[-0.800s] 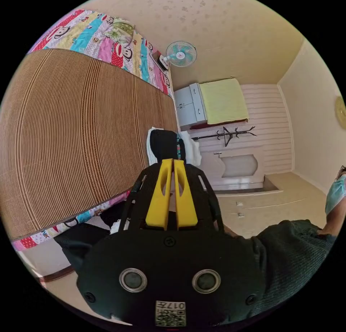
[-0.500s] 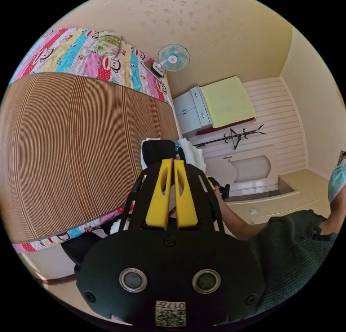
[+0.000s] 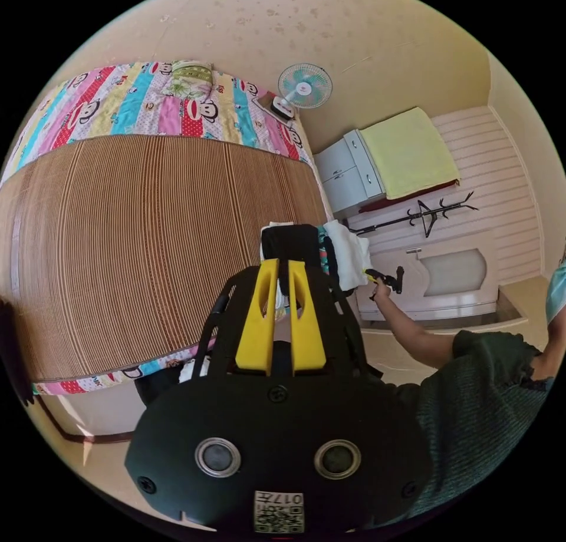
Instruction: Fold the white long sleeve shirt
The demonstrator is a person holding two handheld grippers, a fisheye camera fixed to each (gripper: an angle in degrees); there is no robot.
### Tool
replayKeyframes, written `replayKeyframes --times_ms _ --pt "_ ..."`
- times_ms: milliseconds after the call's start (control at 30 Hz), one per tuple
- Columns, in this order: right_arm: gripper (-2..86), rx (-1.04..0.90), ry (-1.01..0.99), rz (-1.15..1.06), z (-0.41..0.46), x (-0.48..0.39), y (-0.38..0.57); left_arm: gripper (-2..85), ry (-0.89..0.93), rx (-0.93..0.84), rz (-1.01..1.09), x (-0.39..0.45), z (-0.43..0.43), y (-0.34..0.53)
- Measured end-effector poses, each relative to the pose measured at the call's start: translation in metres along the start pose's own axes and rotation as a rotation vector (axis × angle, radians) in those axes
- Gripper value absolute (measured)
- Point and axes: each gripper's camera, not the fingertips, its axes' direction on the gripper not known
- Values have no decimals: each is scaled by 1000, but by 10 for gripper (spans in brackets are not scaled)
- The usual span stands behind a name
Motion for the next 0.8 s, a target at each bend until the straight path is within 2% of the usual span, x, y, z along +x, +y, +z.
replayKeyframes --times_ms 67,167,233,300,367,400,467,533,600,633,700,800 --pt "39 16 -171 -191 -37 -51 22 41 36 -19 43 2 15 -12" --pt "33 7 -319 -456 -71 -125 57 71 210 -150 112 4 59 -44" --pt "31 -19 -331 -537 -78 -166 82 112 327 -250 113 5 92 -65" --pt "30 -19 -304 -607 -80 -201 110 172 517 -337 83 8 132 -93" --pt "29 -28 -362 -681 -85 -237 143 204 567 -352 96 12 152 -112" --pt "28 -31 -406 -696 -88 -245 150 211 519 -354 101 10 163 -124" --pt "28 -51 -601 -752 -100 -272 175 224 519 -376 -3 -10 182 -137" --pt "27 -63 -692 -781 -108 -290 193 222 686 -423 -165 -43 202 -137" --pt "27 -73 -702 -820 -111 -309 210 157 841 -365 -264 -81 195 -123" --pt "27 -100 -711 -862 -112 -321 220 148 816 -349 -235 -86 185 -120" --pt "27 -145 -810 -931 -116 -336 236 119 632 -278 28 -92 124 -112" --pt "29 -215 -1019 -1078 -130 -371 268 105 644 -189 321 -98 37 -92"
